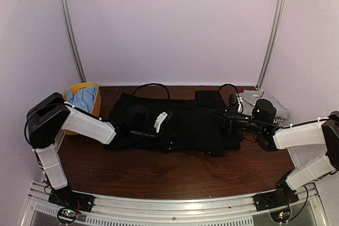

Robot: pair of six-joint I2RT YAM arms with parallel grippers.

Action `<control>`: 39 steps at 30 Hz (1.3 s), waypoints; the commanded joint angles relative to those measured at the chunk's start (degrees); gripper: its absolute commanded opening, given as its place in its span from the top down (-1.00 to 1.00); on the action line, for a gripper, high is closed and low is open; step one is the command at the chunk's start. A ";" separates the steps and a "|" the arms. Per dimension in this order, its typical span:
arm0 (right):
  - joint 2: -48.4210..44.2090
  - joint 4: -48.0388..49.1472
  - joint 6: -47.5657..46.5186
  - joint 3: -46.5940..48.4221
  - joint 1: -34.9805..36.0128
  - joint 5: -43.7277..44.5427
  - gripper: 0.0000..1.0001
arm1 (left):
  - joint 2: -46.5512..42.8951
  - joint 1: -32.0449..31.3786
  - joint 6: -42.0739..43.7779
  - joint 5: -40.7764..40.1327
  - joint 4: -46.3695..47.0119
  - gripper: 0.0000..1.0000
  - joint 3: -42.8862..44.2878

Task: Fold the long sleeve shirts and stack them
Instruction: Fold the sleeve at the center of the board.

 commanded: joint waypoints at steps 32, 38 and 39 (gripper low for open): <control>0.28 -11.17 -13.36 2.45 -3.46 1.57 1.00 | 3.74 1.87 -0.09 11.06 -0.64 1.00 14.57; 1.77 -19.29 -21.23 9.39 -4.91 2.79 1.00 | 5.63 5.09 1.57 9.78 -16.76 1.00 26.57; 2.26 -19.56 -21.68 9.84 -5.17 2.72 1.00 | 6.71 5.55 1.63 10.01 -18.61 1.00 28.30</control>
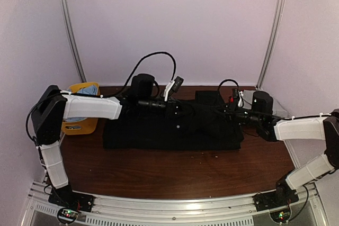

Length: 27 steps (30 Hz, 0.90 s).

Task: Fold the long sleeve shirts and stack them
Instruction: Fold the sleeve at the center of the board.

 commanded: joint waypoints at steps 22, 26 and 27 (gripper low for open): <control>-9.11 -25.31 -27.83 1.21 -2.22 10.83 -0.06 | 10.37 6.42 -0.38 5.13 -35.84 1.00 27.89; -8.34 -20.47 -27.40 -0.63 -0.61 7.30 -0.14 | 11.94 6.56 -1.69 6.75 -35.70 1.00 28.67; -8.08 -19.51 -27.51 -0.61 0.29 6.97 -0.15 | 12.22 6.56 -1.97 7.36 -35.36 1.00 28.65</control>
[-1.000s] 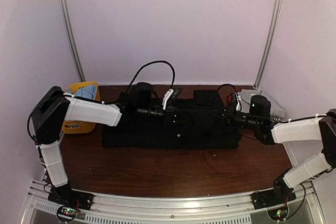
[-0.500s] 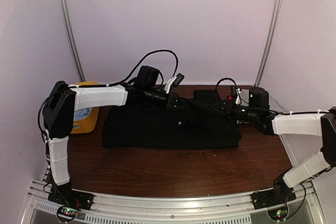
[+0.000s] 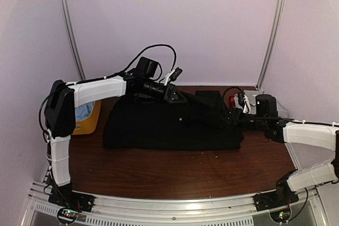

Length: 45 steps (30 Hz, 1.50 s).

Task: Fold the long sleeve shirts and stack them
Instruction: Fold the sleeve at the center of the board.

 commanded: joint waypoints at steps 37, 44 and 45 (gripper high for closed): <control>18.95 18.05 2.72 7.13 5.54 -2.13 0.97 | 1.14 -0.49 -2.86 3.65 9.25 0.70 -6.61; 23.76 21.63 5.09 8.53 1.37 3.22 1.00 | 1.70 0.39 -0.17 -5.66 10.59 0.07 -9.72; 25.05 22.05 5.11 9.16 0.87 2.88 1.00 | 1.89 0.43 0.16 -6.11 11.26 0.01 -10.43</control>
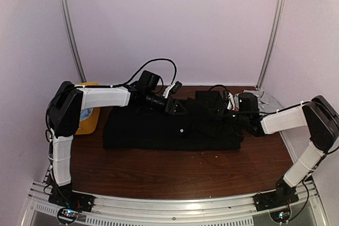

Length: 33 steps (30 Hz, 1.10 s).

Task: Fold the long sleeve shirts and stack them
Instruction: Fold the sleeve at the center of the board.

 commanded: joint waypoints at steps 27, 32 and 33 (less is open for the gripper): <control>12.70 12.17 4.95 2.54 -4.58 -3.68 1.00 | 6.30 3.07 0.01 0.47 25.57 -0.48 -14.30; 12.27 12.21 5.06 2.53 -4.66 -3.94 1.00 | 7.70 3.31 -0.75 2.70 27.26 -0.48 -14.29; 12.11 12.19 5.06 2.55 -4.60 -4.01 1.00 | 7.97 3.38 -0.78 2.84 27.61 -0.48 -14.16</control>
